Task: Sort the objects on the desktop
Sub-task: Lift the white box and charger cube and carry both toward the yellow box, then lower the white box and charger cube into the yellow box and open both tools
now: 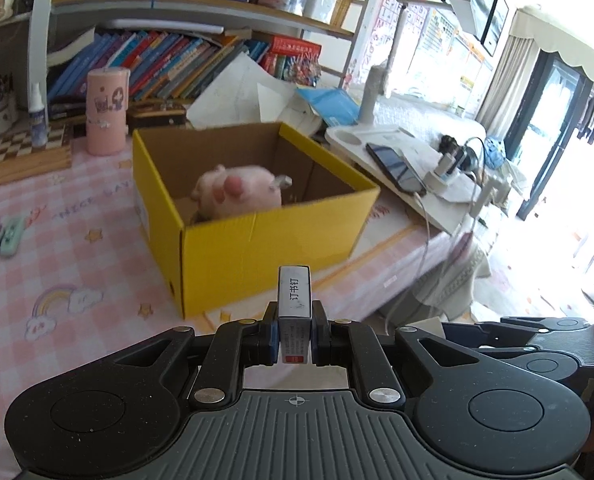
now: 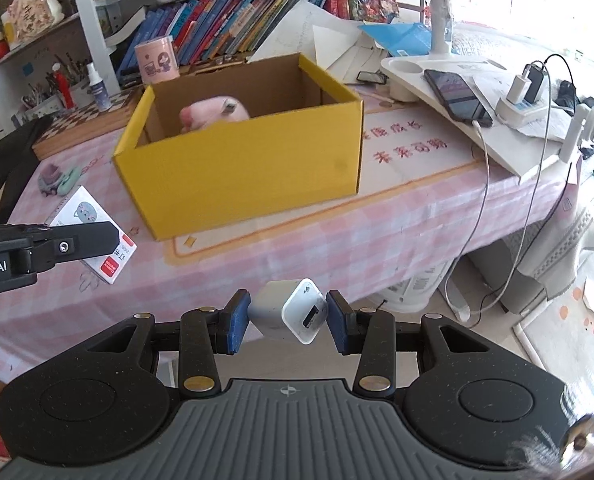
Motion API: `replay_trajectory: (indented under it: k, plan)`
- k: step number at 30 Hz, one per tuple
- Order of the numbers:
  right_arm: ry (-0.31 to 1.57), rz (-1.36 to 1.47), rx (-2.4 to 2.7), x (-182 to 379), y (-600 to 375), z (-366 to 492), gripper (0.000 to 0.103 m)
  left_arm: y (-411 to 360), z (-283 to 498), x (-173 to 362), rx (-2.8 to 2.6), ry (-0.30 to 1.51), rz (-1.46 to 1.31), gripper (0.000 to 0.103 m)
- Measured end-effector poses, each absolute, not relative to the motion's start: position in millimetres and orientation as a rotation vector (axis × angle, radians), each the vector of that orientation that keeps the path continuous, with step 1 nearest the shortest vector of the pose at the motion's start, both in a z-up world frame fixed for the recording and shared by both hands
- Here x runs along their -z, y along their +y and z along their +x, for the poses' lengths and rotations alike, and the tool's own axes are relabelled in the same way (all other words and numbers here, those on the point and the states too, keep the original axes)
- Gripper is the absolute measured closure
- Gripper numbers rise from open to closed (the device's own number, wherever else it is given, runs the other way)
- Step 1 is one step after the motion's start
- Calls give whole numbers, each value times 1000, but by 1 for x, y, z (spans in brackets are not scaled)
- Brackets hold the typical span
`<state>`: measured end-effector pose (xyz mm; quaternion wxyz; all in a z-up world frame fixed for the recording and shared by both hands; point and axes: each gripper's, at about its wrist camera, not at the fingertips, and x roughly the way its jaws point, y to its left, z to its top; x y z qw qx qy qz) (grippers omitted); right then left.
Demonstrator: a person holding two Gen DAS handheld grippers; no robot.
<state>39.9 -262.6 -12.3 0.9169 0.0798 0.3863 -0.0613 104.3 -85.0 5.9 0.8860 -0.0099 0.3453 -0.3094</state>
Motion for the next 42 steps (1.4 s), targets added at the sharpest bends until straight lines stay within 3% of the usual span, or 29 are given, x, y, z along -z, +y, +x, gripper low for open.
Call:
replay_trajectory:
  k: [21,42]
  plan:
    - [596,71,-49,-43,-313,160,64,-137,195,-28,460,602,38,90]
    - [772,-189,-228,14,-301,260,64,-154,241,22,299,761,206,90]
